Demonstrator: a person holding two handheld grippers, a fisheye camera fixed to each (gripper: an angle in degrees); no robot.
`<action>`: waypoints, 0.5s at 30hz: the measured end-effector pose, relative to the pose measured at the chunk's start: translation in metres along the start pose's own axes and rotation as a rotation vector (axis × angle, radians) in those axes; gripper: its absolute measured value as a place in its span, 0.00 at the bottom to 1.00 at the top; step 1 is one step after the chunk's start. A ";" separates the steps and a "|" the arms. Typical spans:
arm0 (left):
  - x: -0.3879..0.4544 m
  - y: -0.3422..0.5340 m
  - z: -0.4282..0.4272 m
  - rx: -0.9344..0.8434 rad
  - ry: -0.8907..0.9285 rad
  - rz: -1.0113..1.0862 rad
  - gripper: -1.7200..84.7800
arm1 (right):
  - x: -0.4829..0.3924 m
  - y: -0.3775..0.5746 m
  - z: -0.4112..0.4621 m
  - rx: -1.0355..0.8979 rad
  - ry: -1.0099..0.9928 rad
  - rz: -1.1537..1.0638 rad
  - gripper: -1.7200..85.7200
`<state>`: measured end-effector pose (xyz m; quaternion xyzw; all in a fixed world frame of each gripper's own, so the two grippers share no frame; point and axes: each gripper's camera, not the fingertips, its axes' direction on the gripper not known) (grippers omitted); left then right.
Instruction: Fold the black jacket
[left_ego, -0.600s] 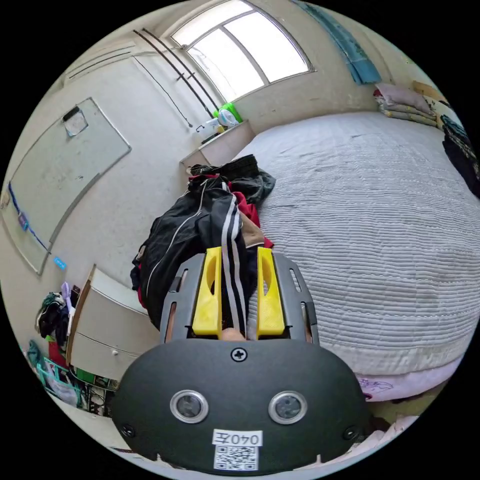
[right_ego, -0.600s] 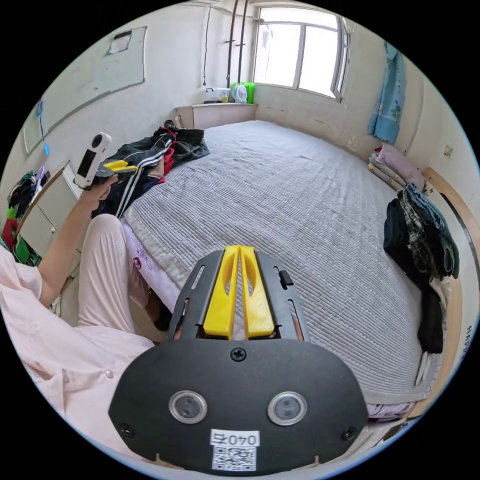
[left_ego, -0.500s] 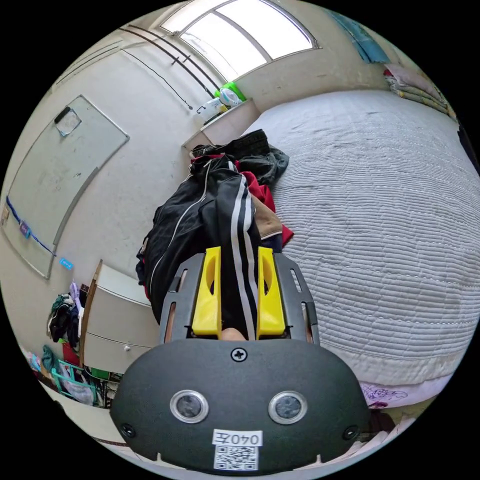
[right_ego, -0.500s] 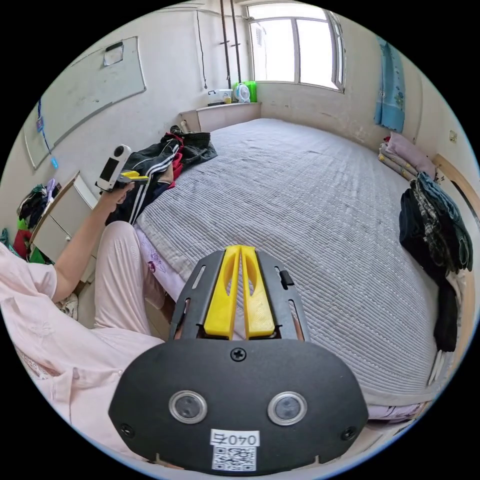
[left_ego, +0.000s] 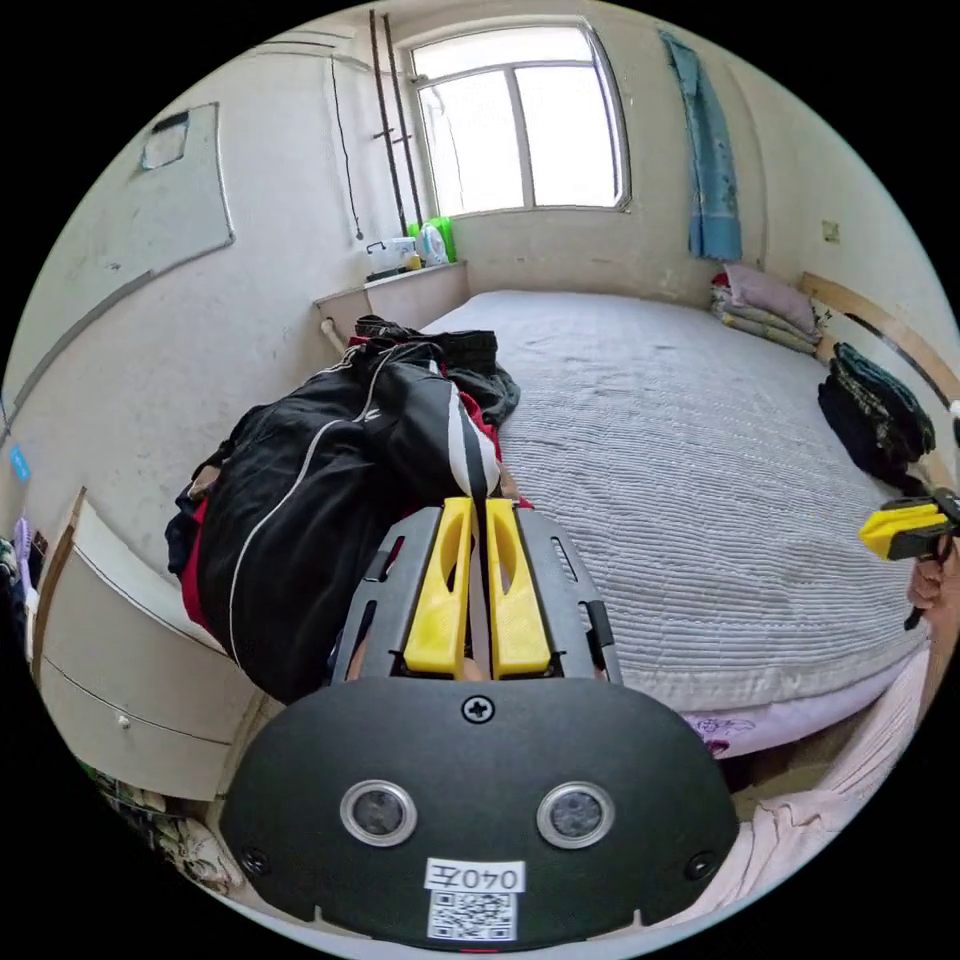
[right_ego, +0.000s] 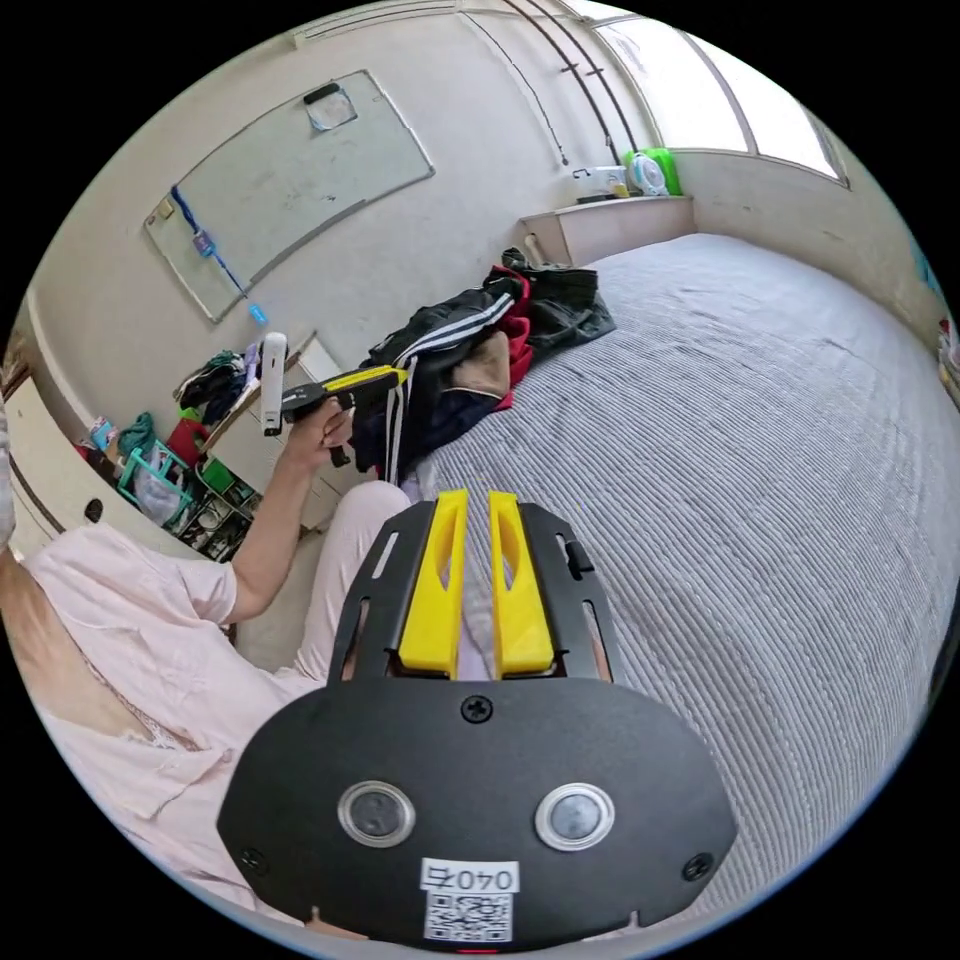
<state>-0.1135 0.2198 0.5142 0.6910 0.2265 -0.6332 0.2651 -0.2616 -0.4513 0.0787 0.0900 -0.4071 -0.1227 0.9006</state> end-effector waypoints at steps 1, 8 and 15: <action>-0.016 0.007 -0.017 0.025 0.075 0.011 0.00 | 0.004 -0.012 0.006 -0.004 -0.036 -0.002 0.09; -0.075 0.054 -0.079 0.044 0.342 0.123 0.00 | 0.094 -0.142 0.113 -0.089 -0.432 0.225 0.20; -0.129 0.093 -0.105 0.091 0.423 0.107 0.00 | 0.178 -0.206 0.213 -0.160 -0.809 0.593 0.21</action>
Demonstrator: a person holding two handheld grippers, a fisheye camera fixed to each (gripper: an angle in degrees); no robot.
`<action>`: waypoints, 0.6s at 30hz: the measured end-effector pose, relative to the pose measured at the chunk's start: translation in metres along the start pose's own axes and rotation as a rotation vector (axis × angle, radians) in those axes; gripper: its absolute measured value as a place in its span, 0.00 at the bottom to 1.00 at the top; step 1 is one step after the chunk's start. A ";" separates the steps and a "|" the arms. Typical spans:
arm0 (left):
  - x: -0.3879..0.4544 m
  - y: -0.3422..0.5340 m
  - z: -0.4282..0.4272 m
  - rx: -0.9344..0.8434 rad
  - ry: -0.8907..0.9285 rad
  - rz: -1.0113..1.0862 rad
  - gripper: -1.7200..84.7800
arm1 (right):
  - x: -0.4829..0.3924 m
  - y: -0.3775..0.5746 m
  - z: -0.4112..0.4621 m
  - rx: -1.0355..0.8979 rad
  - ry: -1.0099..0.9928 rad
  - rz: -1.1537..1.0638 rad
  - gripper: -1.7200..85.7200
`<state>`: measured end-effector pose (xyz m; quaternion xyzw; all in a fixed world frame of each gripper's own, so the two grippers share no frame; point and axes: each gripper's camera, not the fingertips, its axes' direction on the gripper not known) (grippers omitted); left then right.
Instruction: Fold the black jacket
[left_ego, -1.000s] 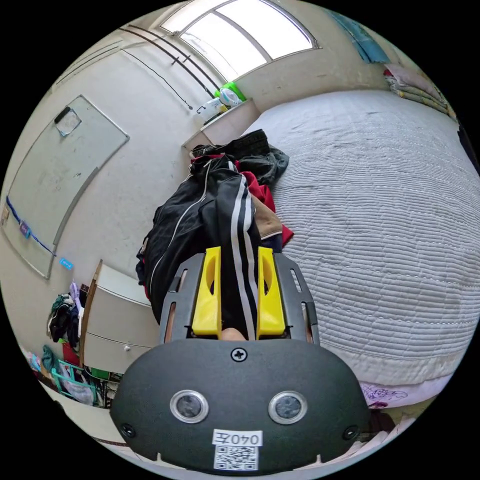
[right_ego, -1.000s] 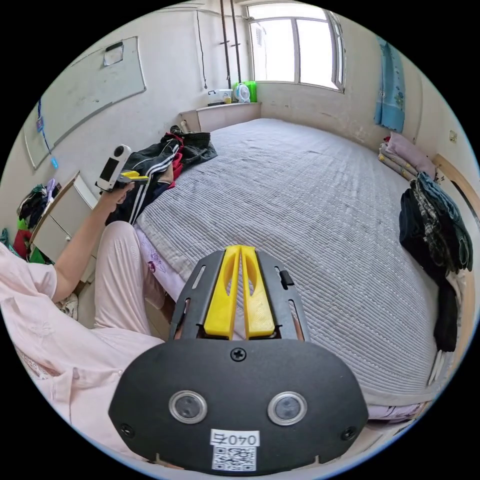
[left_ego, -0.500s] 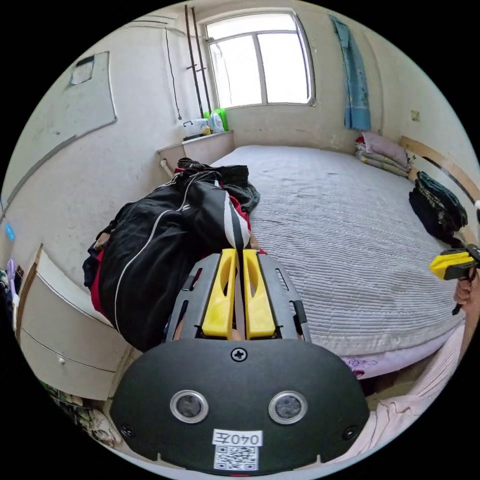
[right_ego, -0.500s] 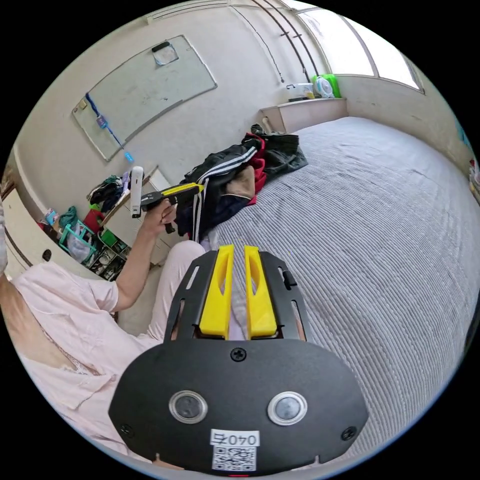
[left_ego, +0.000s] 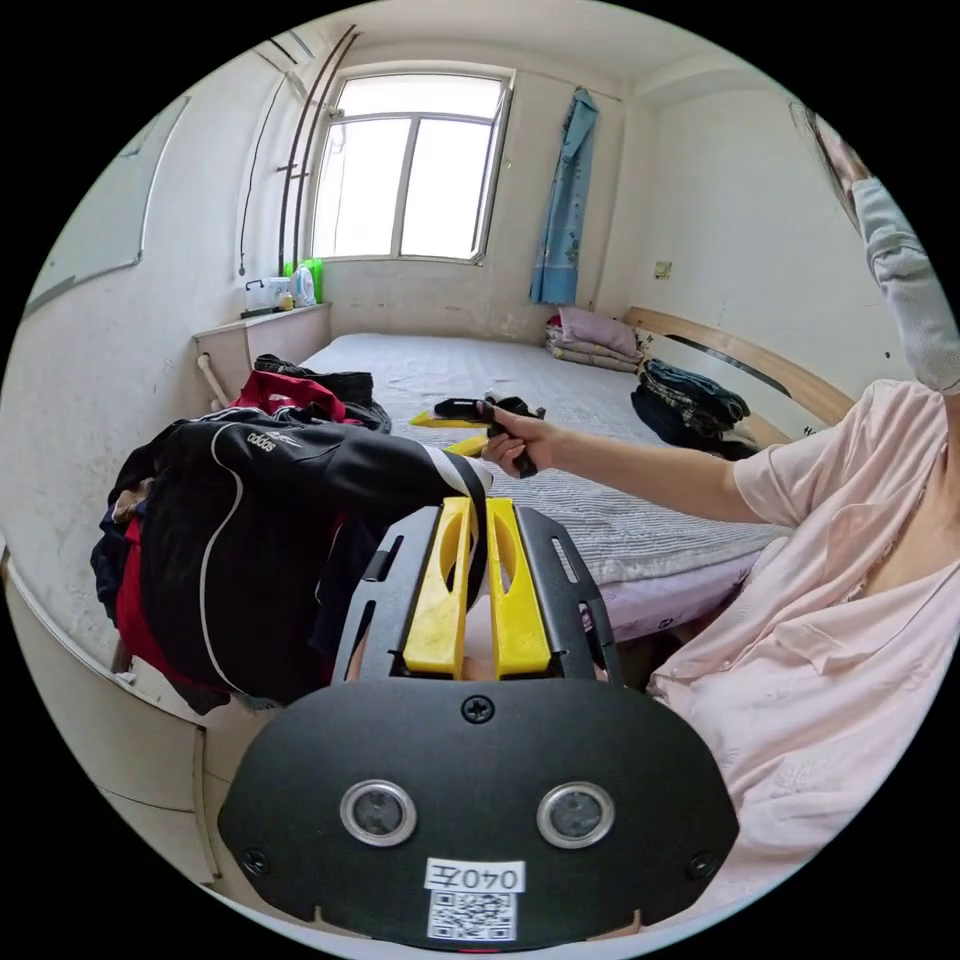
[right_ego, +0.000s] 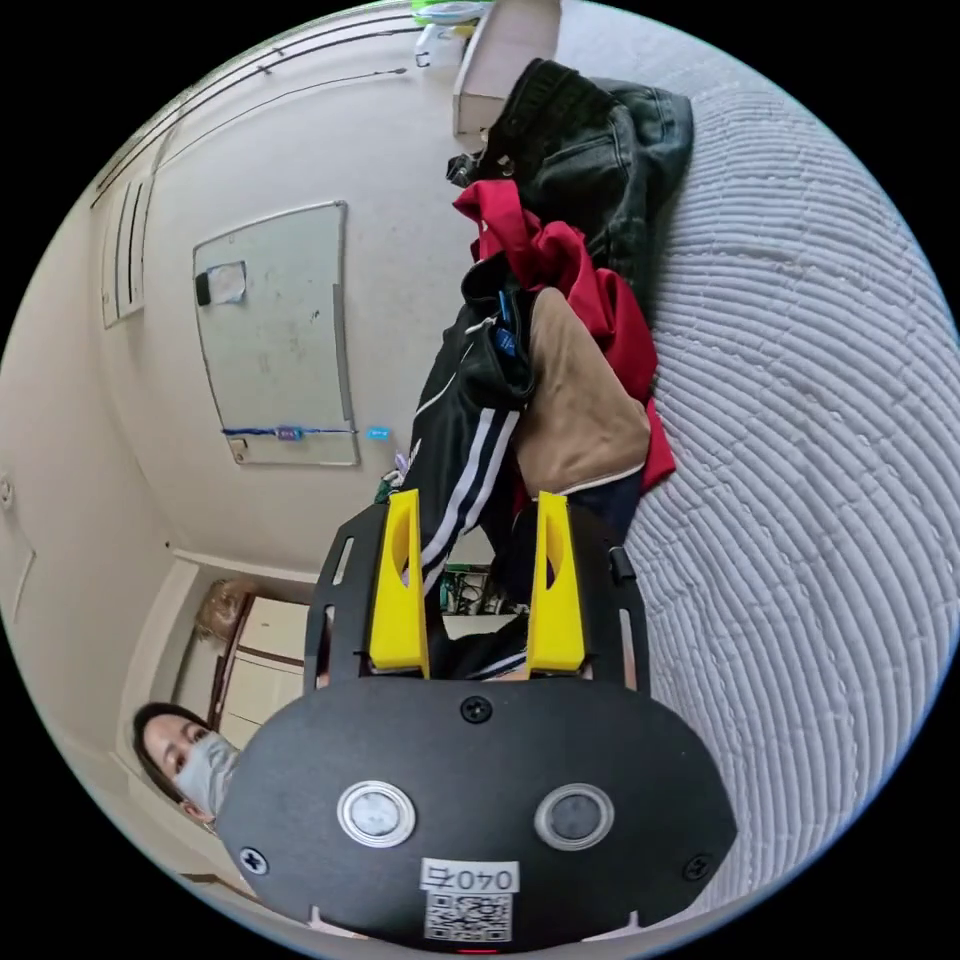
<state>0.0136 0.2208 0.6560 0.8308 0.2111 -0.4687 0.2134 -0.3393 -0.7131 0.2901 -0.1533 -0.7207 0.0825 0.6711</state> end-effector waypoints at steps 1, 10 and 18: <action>-0.006 0.002 -0.005 0.013 0.009 -0.004 0.00 | 0.003 -0.006 0.003 -0.003 -0.009 0.019 0.21; -0.032 0.002 -0.019 0.031 0.010 0.049 0.00 | 0.003 -0.047 0.029 -0.055 -0.058 0.100 0.22; -0.067 -0.015 -0.027 0.092 0.059 -0.007 0.00 | -0.019 -0.020 0.007 -0.140 0.011 0.052 0.20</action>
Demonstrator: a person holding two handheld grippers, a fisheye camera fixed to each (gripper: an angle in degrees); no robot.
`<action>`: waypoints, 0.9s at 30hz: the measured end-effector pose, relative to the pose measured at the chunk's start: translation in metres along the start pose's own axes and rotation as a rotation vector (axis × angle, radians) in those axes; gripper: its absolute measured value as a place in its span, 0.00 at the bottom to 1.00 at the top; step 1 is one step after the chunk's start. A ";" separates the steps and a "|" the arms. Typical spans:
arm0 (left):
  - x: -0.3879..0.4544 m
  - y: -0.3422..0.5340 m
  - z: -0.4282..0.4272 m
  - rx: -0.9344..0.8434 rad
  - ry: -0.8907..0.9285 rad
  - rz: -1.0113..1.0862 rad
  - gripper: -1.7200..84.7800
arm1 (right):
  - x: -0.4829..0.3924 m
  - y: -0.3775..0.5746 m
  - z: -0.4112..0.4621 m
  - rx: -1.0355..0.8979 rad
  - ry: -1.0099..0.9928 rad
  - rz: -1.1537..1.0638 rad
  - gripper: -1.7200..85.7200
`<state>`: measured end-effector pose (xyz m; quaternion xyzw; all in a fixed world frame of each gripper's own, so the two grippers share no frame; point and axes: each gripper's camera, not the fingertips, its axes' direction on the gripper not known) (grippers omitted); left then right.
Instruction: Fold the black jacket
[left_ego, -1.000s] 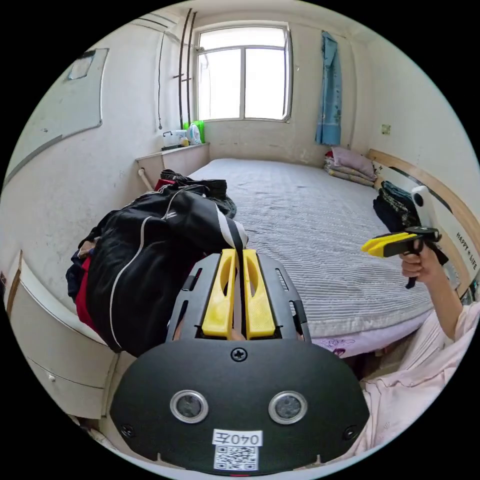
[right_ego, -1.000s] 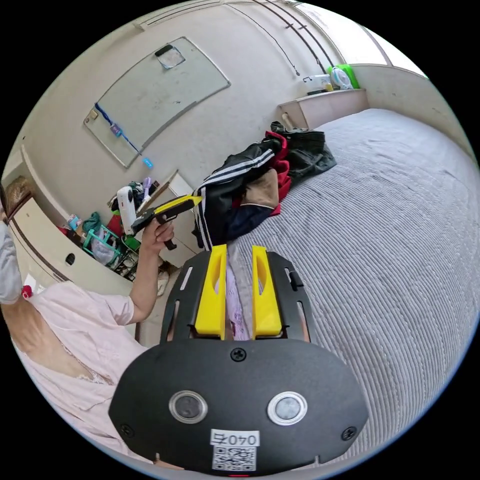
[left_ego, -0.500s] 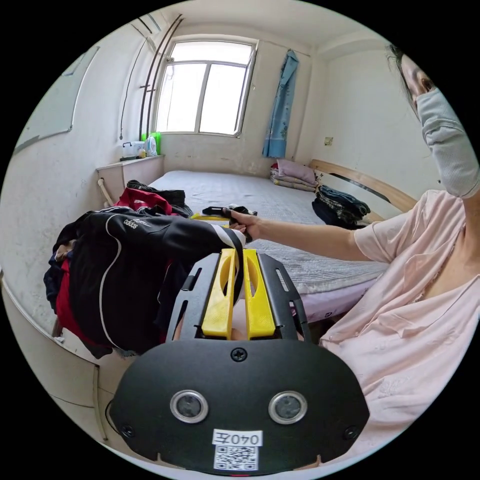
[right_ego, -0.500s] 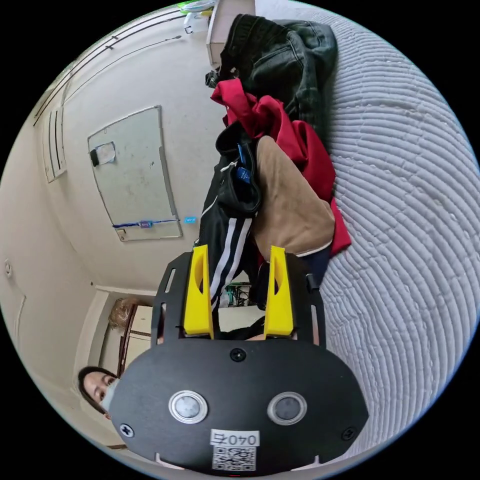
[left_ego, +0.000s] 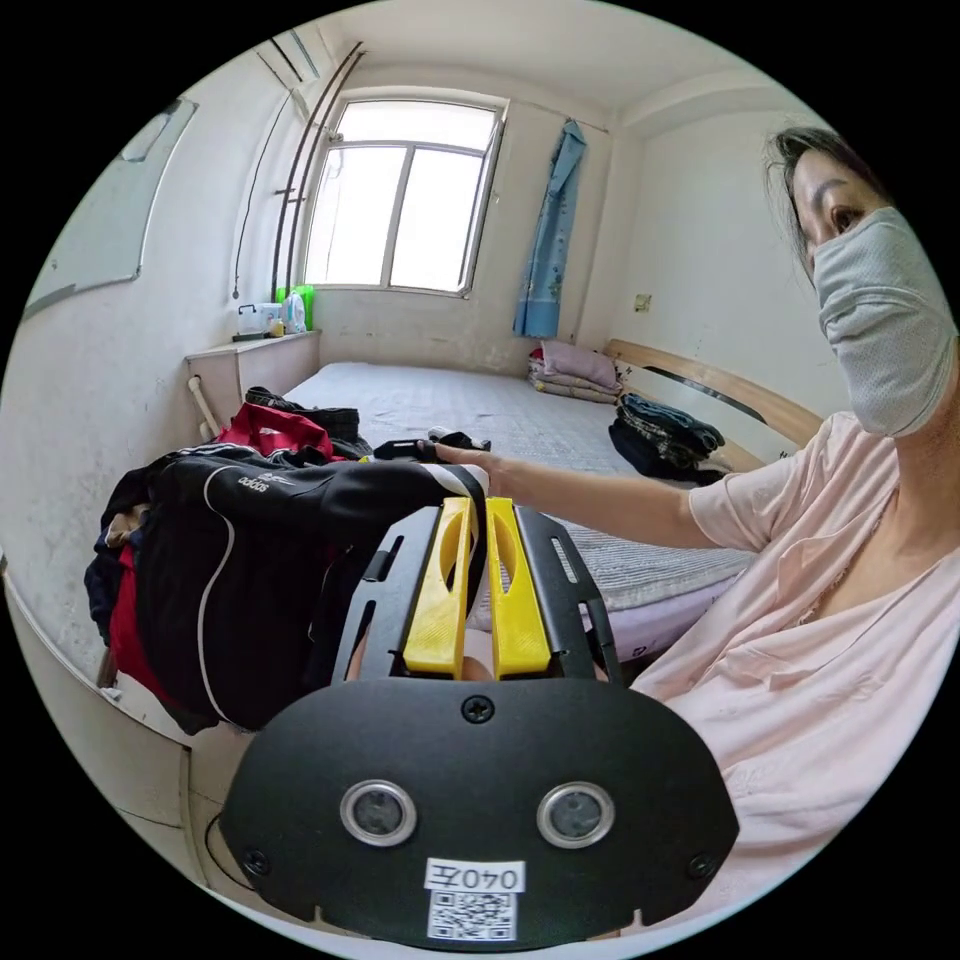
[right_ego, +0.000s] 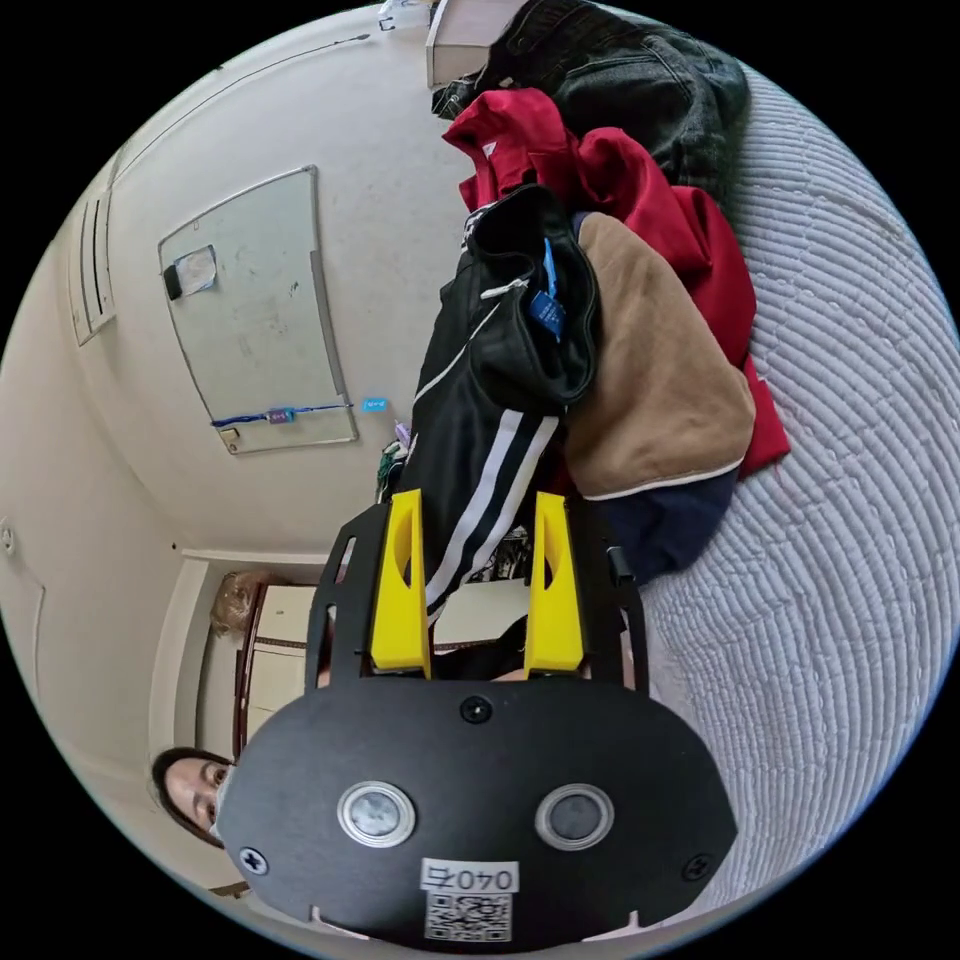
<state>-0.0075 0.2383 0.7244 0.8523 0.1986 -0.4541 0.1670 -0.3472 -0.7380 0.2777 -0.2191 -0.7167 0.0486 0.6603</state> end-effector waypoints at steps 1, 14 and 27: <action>-0.005 -0.004 0.000 0.012 0.010 -0.006 0.00 | 0.002 0.001 0.002 -0.006 -0.010 0.006 0.20; -0.020 -0.045 0.051 -0.096 0.086 0.020 0.00 | 0.005 0.018 -0.044 0.275 -0.056 0.010 0.04; 0.116 -0.172 0.301 -0.227 0.658 0.155 0.00 | -0.054 0.266 -0.366 0.806 0.319 -0.106 0.02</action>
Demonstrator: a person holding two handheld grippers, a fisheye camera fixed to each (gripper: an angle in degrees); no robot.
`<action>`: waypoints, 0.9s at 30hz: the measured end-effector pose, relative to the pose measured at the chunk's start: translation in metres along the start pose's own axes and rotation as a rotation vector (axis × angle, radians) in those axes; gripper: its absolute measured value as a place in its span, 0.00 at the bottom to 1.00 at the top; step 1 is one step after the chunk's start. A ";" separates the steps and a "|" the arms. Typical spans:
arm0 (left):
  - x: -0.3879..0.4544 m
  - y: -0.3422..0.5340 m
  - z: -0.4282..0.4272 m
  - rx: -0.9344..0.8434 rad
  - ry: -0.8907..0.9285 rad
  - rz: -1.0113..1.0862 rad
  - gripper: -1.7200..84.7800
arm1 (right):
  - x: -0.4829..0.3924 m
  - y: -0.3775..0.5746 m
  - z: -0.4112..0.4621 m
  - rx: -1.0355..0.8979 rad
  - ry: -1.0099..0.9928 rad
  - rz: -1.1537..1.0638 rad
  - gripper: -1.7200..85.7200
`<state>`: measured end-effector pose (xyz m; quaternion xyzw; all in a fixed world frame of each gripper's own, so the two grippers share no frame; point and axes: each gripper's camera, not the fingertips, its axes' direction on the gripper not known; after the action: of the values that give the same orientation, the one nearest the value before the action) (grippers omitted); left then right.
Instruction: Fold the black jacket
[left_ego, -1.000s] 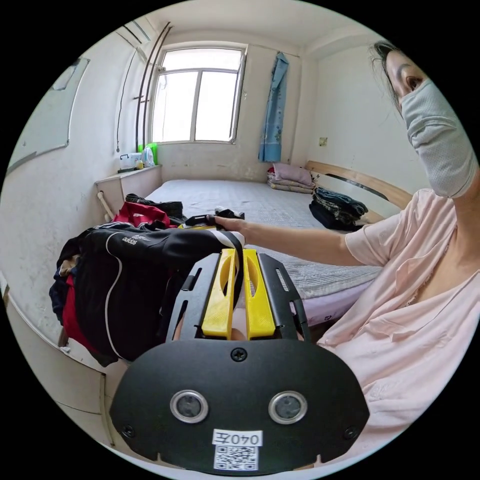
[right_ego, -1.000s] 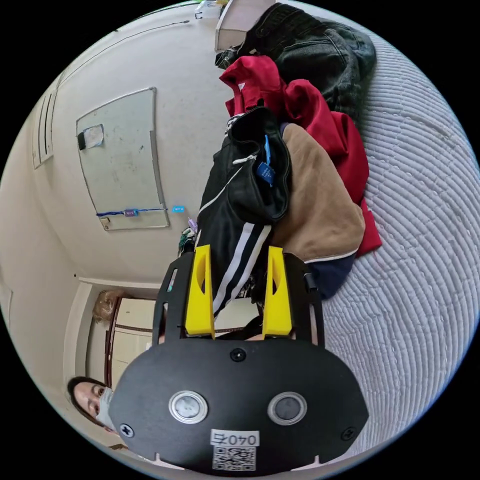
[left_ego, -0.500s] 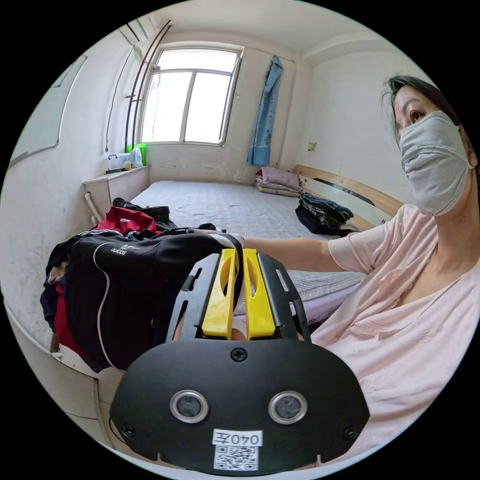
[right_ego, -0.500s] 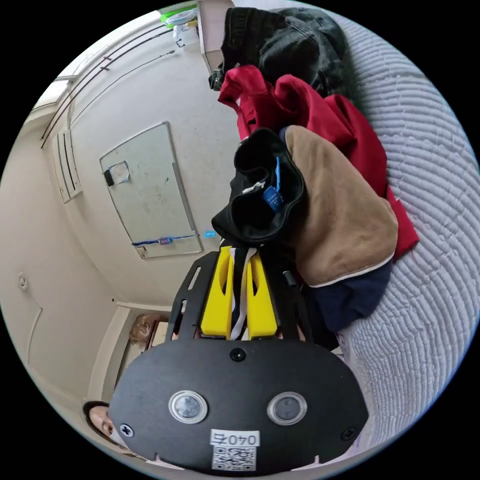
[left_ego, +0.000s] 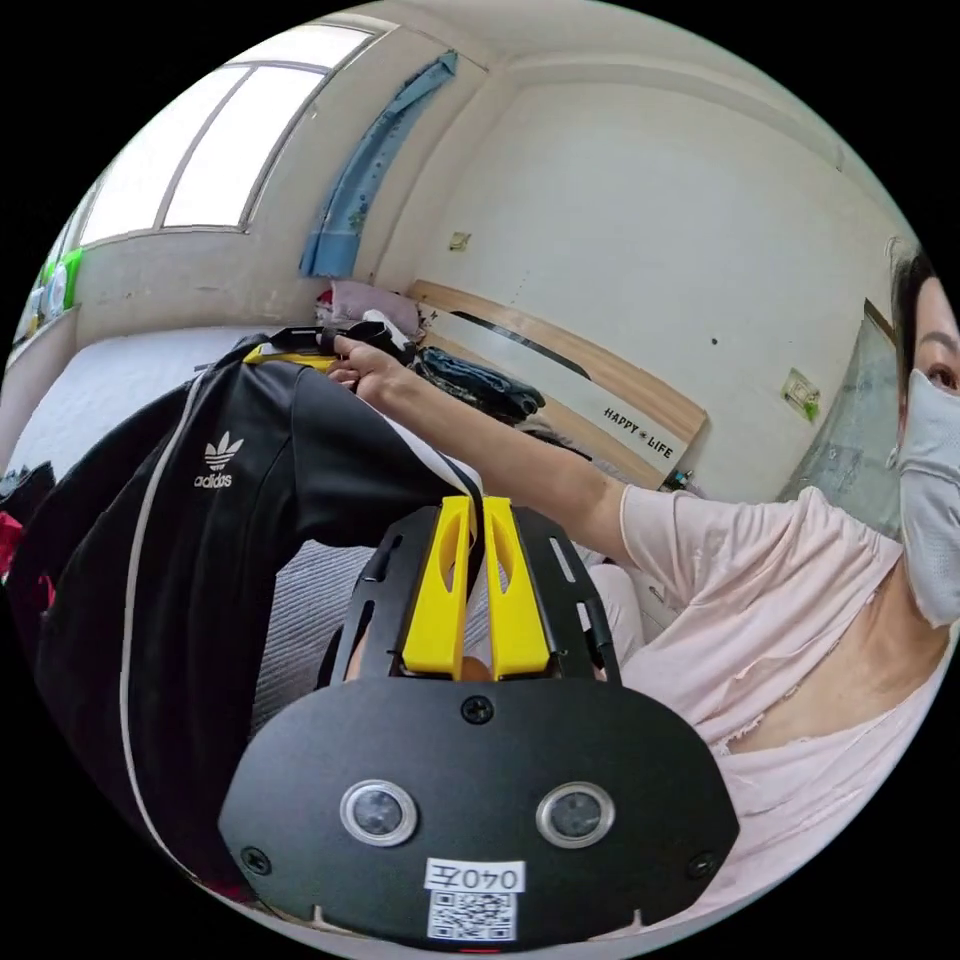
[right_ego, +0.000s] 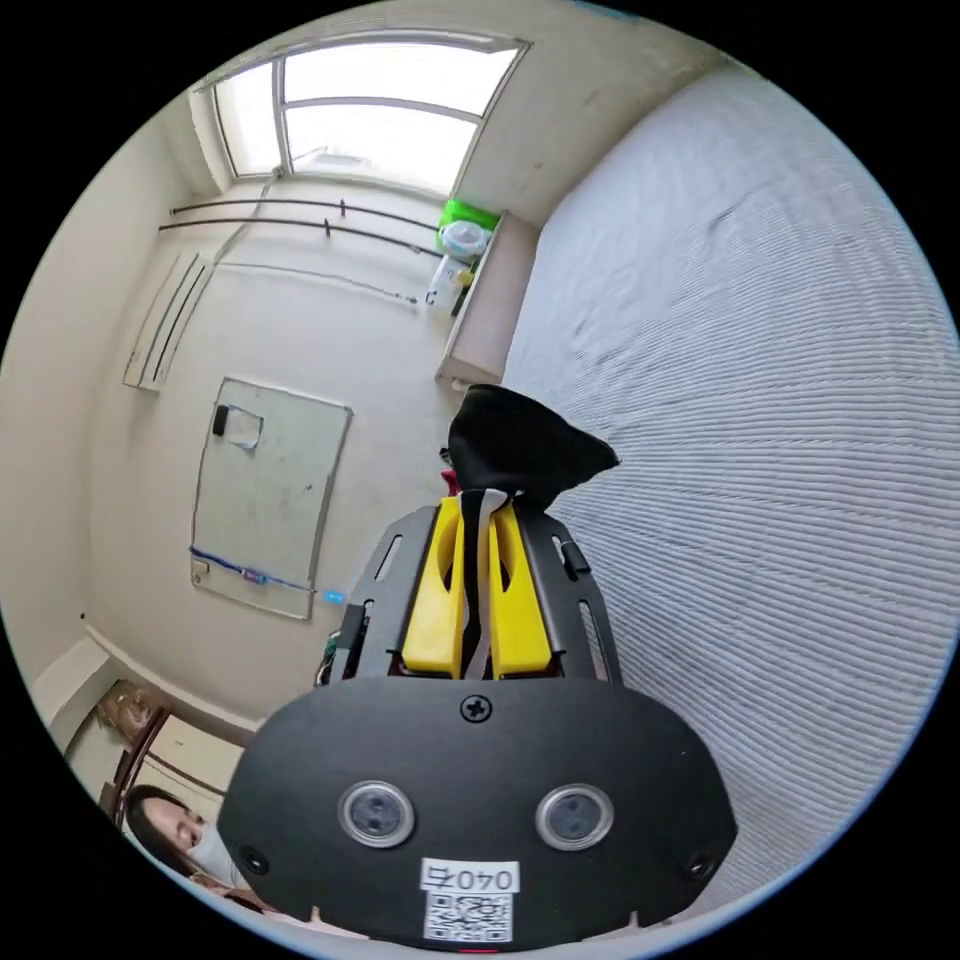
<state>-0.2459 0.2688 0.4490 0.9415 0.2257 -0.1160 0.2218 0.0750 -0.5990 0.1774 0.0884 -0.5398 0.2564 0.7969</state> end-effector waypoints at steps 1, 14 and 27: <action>0.005 -0.013 0.032 -0.020 0.073 0.015 0.00 | 0.009 0.007 -0.029 0.031 0.032 0.002 0.02; 0.067 -0.021 0.324 -0.383 0.530 -0.126 0.00 | 0.243 0.322 -0.409 0.444 0.247 0.484 0.08; -0.054 0.016 0.183 -0.501 -1.020 -0.198 0.02 | 0.148 0.408 -0.360 0.412 0.476 0.175 0.20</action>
<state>-0.3071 0.1501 0.3114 0.6597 0.1978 -0.5186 0.5067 0.2051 -0.0543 0.1114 0.1387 -0.2807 0.4412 0.8410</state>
